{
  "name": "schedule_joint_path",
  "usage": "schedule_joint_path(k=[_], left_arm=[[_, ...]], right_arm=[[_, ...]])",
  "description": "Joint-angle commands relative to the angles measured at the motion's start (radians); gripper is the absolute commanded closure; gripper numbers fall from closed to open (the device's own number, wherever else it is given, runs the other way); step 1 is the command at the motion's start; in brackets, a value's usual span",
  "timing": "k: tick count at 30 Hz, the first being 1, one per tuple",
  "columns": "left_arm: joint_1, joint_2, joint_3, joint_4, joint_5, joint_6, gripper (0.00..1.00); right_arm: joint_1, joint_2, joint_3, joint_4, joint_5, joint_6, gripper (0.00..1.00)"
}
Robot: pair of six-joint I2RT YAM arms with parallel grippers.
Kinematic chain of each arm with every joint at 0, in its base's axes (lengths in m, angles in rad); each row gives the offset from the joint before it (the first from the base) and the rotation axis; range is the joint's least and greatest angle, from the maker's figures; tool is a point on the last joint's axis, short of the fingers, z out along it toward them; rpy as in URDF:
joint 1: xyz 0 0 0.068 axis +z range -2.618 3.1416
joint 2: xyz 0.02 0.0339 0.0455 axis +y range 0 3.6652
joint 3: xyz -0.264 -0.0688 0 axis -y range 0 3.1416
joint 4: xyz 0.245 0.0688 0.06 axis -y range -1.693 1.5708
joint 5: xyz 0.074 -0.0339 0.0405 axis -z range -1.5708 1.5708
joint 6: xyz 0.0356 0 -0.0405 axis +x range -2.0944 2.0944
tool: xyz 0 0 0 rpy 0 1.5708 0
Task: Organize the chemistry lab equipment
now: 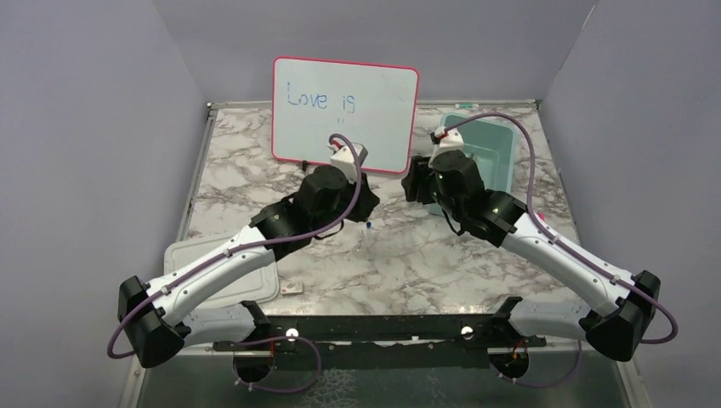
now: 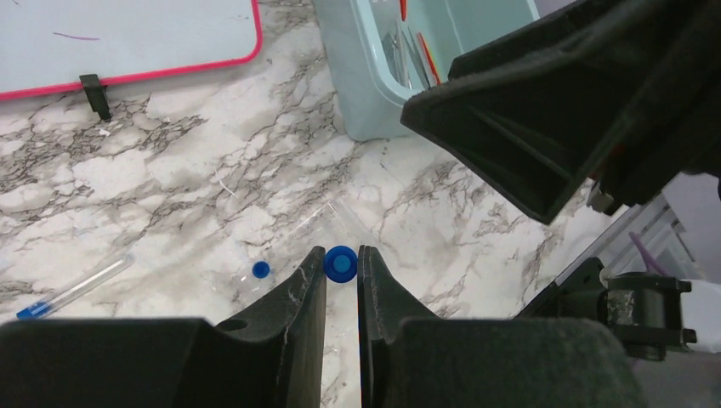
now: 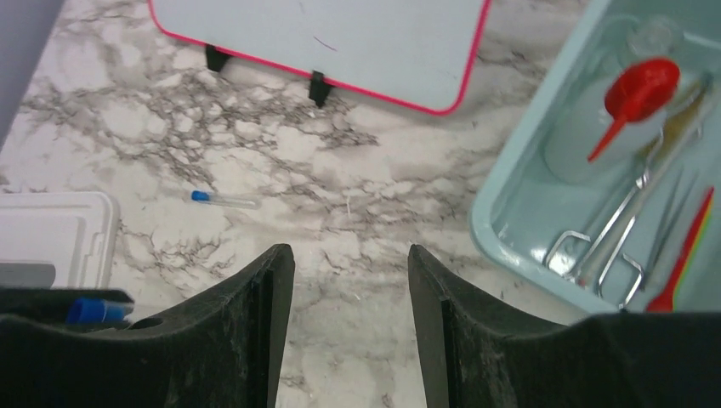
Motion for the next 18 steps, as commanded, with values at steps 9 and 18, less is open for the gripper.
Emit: schedule_joint_path(k=[9, 18], left_arm=[[-0.35, 0.061, -0.039, -0.169, -0.588, -0.132, 0.91], [-0.384, 0.161, -0.101, -0.145, -0.704, -0.213, 0.92]], right_arm=[[0.002, -0.088, -0.071, -0.333, 0.131, 0.408, 0.45], [0.002, -0.114, -0.138, -0.316, 0.073, 0.485, 0.45]])
